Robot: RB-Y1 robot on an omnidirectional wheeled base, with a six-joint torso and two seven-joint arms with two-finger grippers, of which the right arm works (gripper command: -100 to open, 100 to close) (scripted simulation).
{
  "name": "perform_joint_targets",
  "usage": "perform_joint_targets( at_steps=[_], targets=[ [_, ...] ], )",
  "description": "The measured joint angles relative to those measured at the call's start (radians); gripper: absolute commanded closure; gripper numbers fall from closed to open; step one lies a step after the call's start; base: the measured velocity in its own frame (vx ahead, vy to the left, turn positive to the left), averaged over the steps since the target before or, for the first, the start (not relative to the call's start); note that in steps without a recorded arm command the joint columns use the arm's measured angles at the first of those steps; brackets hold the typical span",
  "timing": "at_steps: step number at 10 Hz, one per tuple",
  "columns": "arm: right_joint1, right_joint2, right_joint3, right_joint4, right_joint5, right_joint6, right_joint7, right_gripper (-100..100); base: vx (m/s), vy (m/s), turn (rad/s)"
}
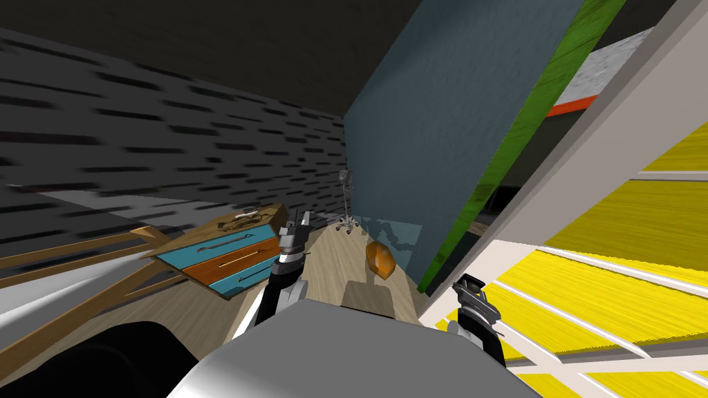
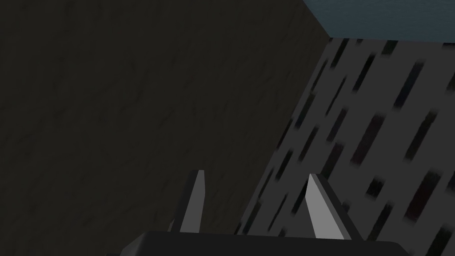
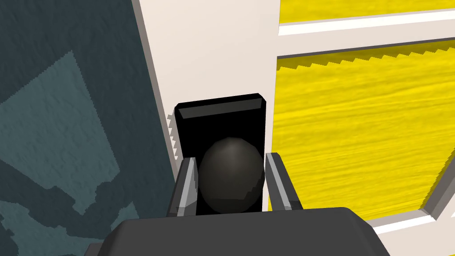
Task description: Pull the door open
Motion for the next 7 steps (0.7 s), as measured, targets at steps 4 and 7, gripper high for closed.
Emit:
perform_joint_targets(
  at_steps=[4,7],
  targets=[
    [-0.007,-0.013,0.042,0.031,0.043,-0.006,-0.061,100,-0.037,-0.044,0.031],
    [-0.008,-0.018,0.074,0.049,0.074,-0.012,-0.108,100,-0.008,-0.041,0.023]
  ],
)
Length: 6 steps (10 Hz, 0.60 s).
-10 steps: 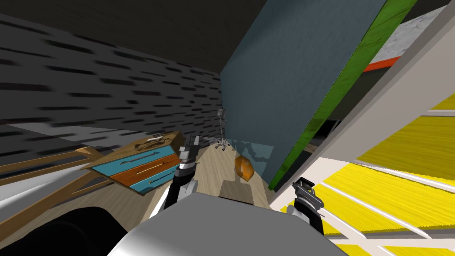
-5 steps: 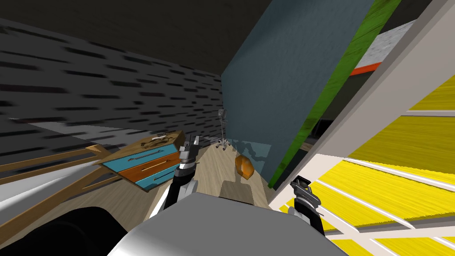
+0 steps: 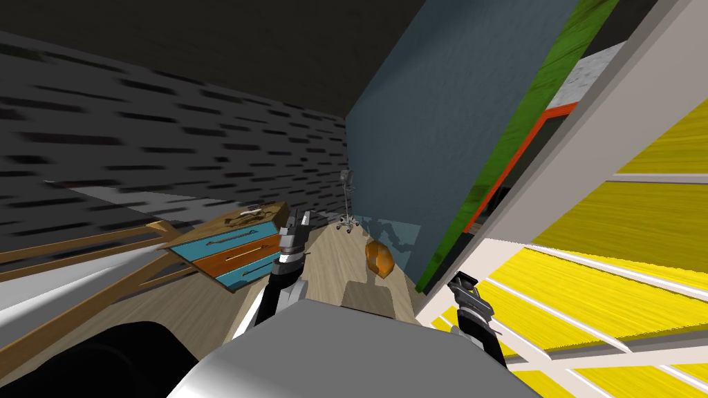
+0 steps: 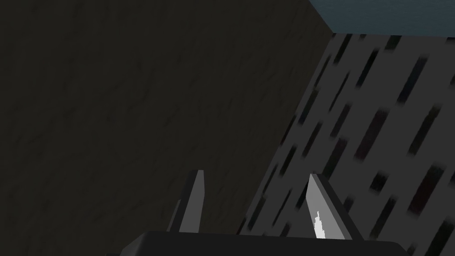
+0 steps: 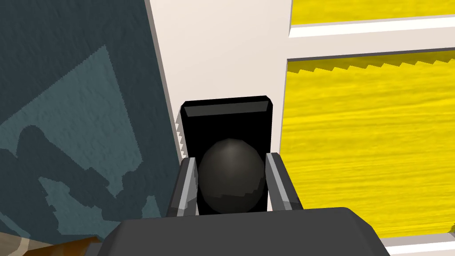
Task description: Pull the door open
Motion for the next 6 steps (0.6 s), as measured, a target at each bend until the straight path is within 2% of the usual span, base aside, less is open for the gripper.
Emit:
perform_joint_targets(
  at_steps=[2,4,5,6],
  targets=[
    [0.002,-0.003,0.005,-0.011,0.005,0.002,0.001,100,-0.159,0.014,0.044],
    [-0.022,0.001,0.025,0.031,0.021,-0.011,-0.026,100,-0.103,-0.002,0.025],
    [-0.004,0.003,0.024,-0.001,0.019,0.001,-0.015,100,-0.129,-0.006,0.039],
    [0.021,-0.002,0.027,-0.057,0.021,0.02,0.002,100,-0.149,-0.006,0.038]
  ],
)
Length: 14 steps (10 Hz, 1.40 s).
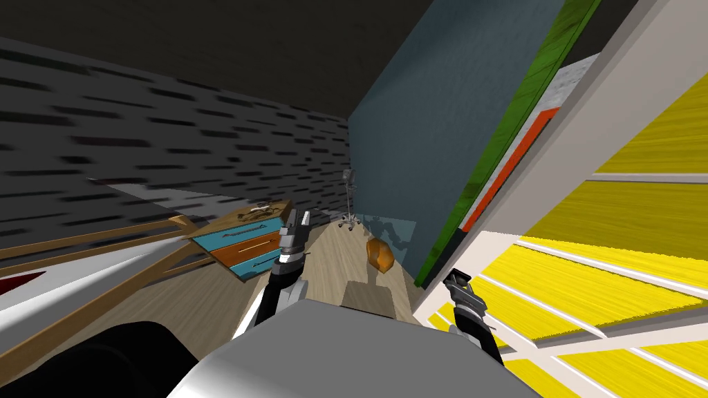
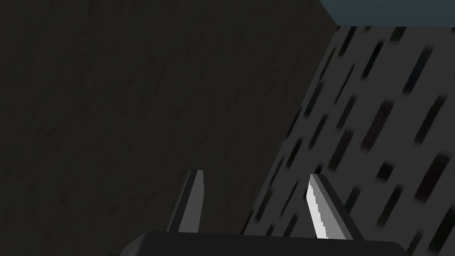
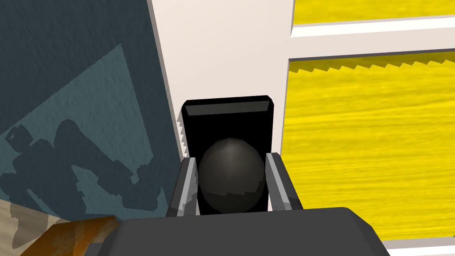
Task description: Pull the door open
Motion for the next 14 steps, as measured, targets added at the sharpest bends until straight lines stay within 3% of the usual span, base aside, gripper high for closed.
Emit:
perform_joint_targets(
  at_steps=[5,7,11,12,14],
  targets=[
    [-0.041,-0.001,0.051,0.061,0.042,-0.021,-0.055,100,-0.14,0.008,0.035],
    [-0.013,-0.002,0.052,0.007,0.043,-0.001,-0.037,100,-0.124,0.012,0.024],
    [-0.033,-0.008,0.087,0.031,0.069,-0.008,-0.067,100,-0.174,0.005,0.049],
    [-0.011,-0.015,0.092,-0.016,0.07,0.002,-0.061,100,-0.172,0.015,0.025],
    [-0.017,-0.01,0.104,-0.002,0.077,0.002,-0.067,100,-0.085,0.005,0.02]
  ],
)
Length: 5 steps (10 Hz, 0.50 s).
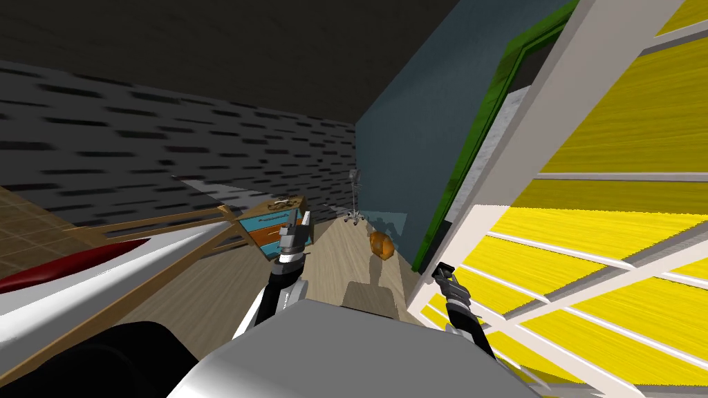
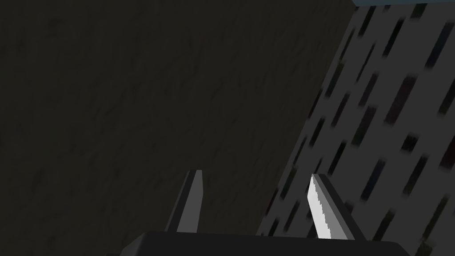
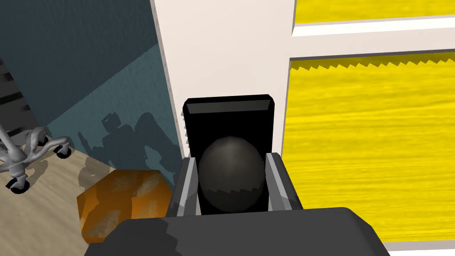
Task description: Pull the door open
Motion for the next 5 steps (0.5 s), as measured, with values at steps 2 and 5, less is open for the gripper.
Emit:
perform_joint_targets(
  at_steps=[2,5],
  targets=[
    [-0.006,-0.007,0.026,0.008,0.015,-0.016,-0.027,100,-0.229,-0.009,0.06],
    [-0.001,-0.017,0.065,-0.001,0.038,-0.02,-0.05,100,-0.219,0.021,0.035]
  ],
)
